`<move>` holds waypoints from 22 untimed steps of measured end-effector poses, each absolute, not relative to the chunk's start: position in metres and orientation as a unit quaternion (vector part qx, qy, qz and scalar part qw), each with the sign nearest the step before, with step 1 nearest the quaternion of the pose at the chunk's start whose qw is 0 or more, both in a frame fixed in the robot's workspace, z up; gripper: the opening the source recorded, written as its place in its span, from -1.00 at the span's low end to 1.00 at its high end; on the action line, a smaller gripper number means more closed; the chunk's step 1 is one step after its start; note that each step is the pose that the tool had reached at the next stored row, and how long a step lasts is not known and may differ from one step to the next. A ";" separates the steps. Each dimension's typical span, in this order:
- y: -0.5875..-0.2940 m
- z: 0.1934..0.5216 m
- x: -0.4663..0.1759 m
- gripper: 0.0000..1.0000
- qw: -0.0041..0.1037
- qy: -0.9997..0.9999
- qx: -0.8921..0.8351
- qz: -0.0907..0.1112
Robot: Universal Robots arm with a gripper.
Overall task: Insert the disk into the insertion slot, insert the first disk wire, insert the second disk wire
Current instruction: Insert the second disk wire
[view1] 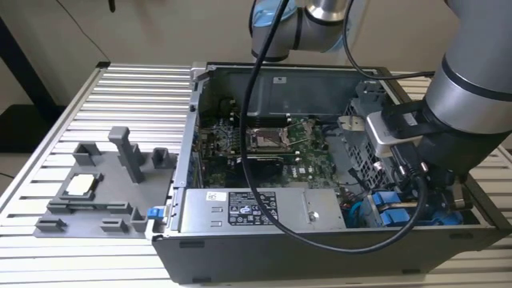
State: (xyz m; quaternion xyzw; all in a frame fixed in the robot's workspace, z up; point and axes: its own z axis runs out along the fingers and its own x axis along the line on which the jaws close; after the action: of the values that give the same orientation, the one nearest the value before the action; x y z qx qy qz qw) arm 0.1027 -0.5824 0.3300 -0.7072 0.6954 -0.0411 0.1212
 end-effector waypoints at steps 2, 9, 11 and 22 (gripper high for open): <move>-0.582 0.330 0.104 -0.69 0.120 0.696 -0.707 -0.040; -0.584 0.336 0.107 -0.52 0.115 0.696 -0.707 -0.035; -0.585 0.340 0.107 -0.52 0.115 0.696 -0.707 -0.034; -0.586 0.334 0.107 -0.52 0.118 0.697 -0.707 -0.033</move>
State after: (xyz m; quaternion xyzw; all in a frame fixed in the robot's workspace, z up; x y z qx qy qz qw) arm 0.1075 -0.5855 0.3337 -0.7070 0.6966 -0.0327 0.1175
